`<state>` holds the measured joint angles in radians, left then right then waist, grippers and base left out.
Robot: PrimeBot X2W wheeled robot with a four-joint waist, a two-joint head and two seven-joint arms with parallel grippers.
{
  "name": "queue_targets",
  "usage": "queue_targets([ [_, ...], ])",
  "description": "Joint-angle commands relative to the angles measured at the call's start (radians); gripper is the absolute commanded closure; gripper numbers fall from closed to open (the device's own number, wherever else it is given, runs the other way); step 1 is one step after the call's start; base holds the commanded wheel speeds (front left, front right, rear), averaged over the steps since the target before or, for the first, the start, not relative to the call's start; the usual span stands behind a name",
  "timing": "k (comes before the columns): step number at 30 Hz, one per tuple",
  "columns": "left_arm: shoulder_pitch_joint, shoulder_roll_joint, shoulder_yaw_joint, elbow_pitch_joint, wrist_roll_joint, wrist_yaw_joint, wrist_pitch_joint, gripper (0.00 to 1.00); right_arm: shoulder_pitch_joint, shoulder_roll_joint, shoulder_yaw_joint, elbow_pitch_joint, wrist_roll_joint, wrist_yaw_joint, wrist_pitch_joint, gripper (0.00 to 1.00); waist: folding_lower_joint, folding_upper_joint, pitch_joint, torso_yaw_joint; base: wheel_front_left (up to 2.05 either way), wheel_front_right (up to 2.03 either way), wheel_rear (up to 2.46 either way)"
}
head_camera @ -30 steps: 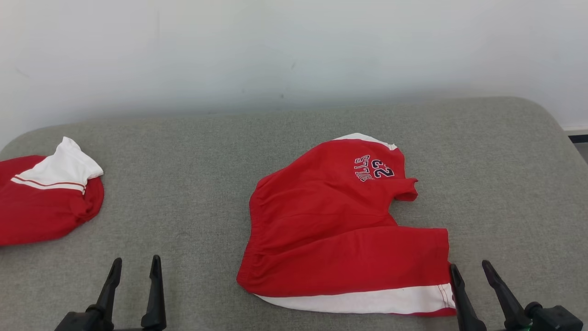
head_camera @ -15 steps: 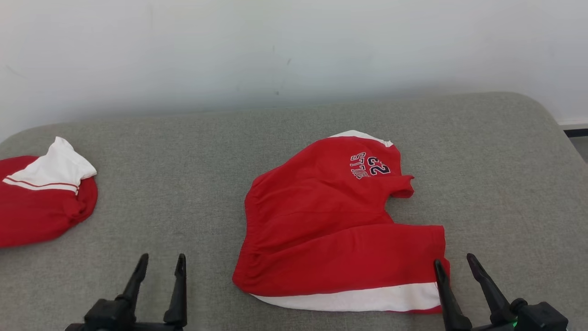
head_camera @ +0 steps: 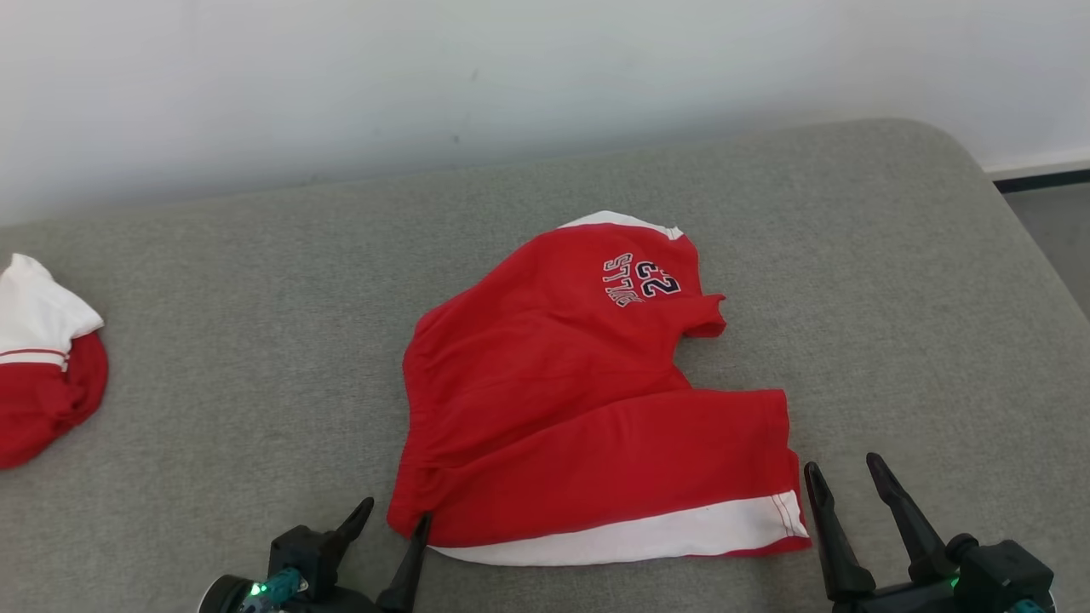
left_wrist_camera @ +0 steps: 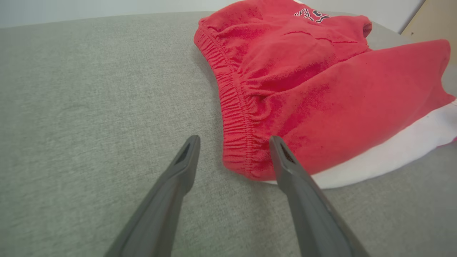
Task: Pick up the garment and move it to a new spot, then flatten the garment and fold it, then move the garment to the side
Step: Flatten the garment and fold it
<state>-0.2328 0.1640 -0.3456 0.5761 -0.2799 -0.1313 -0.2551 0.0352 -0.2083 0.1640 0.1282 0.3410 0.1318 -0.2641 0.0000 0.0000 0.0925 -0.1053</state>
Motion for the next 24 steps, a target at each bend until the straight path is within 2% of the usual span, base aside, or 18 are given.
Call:
queue_targets([
  [1,-0.023,0.008,-0.01,0.018,-0.011,0.002,0.0,0.0,-0.014,-0.001,-0.003,0.001,0.004,-0.002,-0.001,0.0,0.0,0.0,0.018,-0.02,0.0,0.0,0.0],
  [5,-0.057,0.013,-0.048,0.082,-0.05,0.002,-0.004,0.0,-0.016,-0.001,-0.008,0.001,0.005,-0.002,-0.001,0.0,0.0,0.0,0.023,-0.035,0.0,0.0,0.0],
  [6,-0.065,0.012,-0.058,0.095,-0.058,0.002,-0.004,0.14,-0.017,0.0,-0.01,-0.001,0.004,-0.002,-0.001,0.0,0.0,0.0,0.023,-0.037,0.0,0.0,0.0],
  [7,-0.073,0.013,-0.068,0.104,-0.062,0.002,-0.005,0.74,-0.017,0.001,-0.011,-0.002,0.003,-0.002,-0.001,0.0,0.0,0.0,0.022,-0.038,0.0,0.0,0.0],
  [8,-0.08,0.014,-0.079,0.108,-0.066,0.002,-0.006,1.0,-0.016,0.002,-0.013,-0.004,0.003,-0.002,-0.001,0.0,0.0,0.0,0.022,-0.038,0.0,0.0,0.0],
  [12,-0.092,0.016,-0.097,0.076,-0.075,0.002,-0.01,1.0,0.002,0.008,-0.026,-0.009,-0.001,-0.002,-0.001,0.0,0.0,0.0,0.012,-0.022,0.0,0.0,0.0],
  [19,-0.031,0.023,-0.086,-0.062,-0.062,0.002,-0.009,1.0,0.025,0.017,-0.027,-0.01,0.0,-0.002,-0.001,0.0,0.0,0.0,-0.01,0.039,0.0,0.0,0.0],
  [24,0.084,0.059,-0.109,-0.17,-0.083,0.008,0.031,1.0,0.028,0.02,-0.019,-0.001,0.004,-0.002,-0.001,0.0,0.0,0.0,-0.018,0.088,0.0,0.0,0.0],
])
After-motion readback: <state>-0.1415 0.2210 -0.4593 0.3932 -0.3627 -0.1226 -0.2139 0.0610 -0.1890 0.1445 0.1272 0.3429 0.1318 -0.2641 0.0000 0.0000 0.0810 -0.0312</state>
